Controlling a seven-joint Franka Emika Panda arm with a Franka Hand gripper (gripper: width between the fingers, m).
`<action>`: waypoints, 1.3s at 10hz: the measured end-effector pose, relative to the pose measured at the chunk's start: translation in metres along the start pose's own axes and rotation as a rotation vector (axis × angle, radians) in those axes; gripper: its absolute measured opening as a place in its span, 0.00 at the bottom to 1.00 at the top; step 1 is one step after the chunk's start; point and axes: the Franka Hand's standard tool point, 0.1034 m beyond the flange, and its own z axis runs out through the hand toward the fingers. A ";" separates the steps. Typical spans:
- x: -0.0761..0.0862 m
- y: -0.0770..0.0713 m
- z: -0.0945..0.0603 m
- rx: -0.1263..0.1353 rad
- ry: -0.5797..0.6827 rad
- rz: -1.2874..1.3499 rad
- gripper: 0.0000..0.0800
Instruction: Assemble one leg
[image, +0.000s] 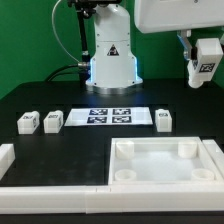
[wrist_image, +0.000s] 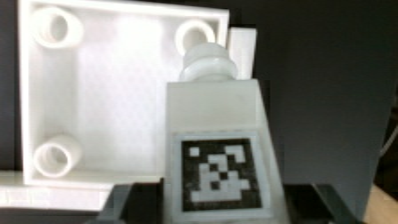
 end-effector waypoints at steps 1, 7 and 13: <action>0.011 -0.001 0.002 0.013 0.150 -0.010 0.37; 0.046 -0.004 0.049 0.053 0.538 -0.063 0.37; 0.075 0.022 0.050 0.008 0.550 -0.128 0.37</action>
Offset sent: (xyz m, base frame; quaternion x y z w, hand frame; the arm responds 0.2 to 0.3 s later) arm 0.0875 0.0043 -0.0023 0.0032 0.3110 -0.0425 0.9494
